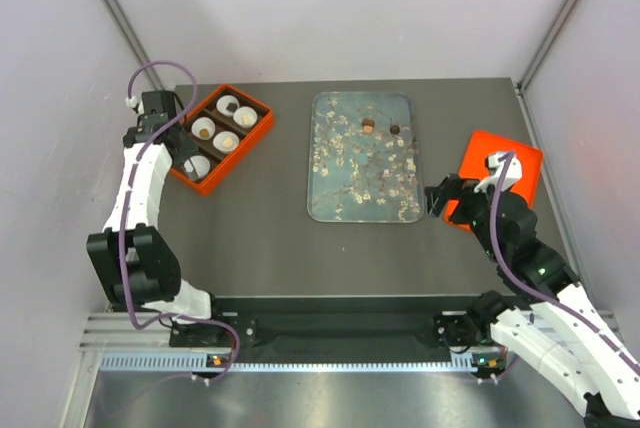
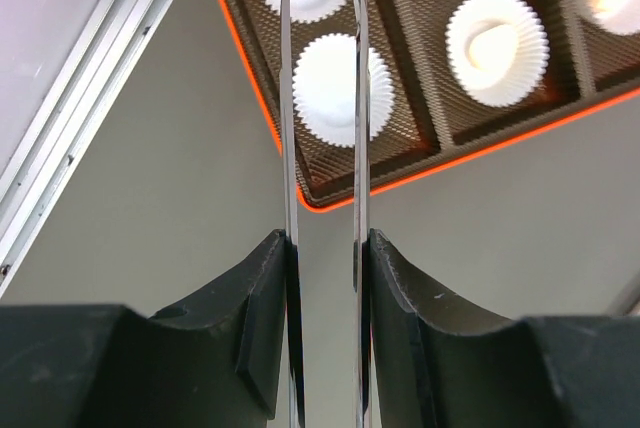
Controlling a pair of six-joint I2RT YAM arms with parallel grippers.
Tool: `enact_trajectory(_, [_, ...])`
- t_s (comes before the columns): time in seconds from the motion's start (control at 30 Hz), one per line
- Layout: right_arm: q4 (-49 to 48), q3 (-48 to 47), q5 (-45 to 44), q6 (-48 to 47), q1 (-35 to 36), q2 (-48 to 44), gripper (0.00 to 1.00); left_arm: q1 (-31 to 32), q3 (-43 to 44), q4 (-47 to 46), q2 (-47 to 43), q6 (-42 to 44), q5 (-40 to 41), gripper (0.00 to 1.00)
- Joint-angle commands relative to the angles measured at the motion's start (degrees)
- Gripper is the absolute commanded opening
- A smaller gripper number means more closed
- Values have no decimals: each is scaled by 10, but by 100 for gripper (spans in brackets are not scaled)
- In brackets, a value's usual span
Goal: Pack the chocolate
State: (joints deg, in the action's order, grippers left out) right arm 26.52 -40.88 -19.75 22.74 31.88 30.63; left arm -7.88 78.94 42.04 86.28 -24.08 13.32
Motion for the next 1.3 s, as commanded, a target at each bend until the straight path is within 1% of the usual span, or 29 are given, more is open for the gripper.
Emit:
enact_trajectory(0.0, [-29,-2,1,4,7,-3,100,-7,21,-13,19,-1,-4,33])
enact_trajectory(0.1, [-31,-2,1,2,7,0,100,-11,20,-23,33,1,-3,34])
enact_trajectory(0.13, [-31,-4,0,1,7,0,100,-12,20,-29,41,3,-21,33])
enact_trajectory(0.23, [-37,-4,-2,-1,7,1,100,-12,15,-49,53,3,-25,34])
enact_trajectory(0.5, [-38,-5,-9,-5,7,7,100,-13,32,-50,82,10,13,34])
enact_trajectory(0.9, [-39,-7,-14,-9,6,13,100,-13,32,-62,106,16,24,37])
enact_trajectory(1.27, [-38,0,-20,-11,6,9,100,-13,53,-62,129,22,36,39])
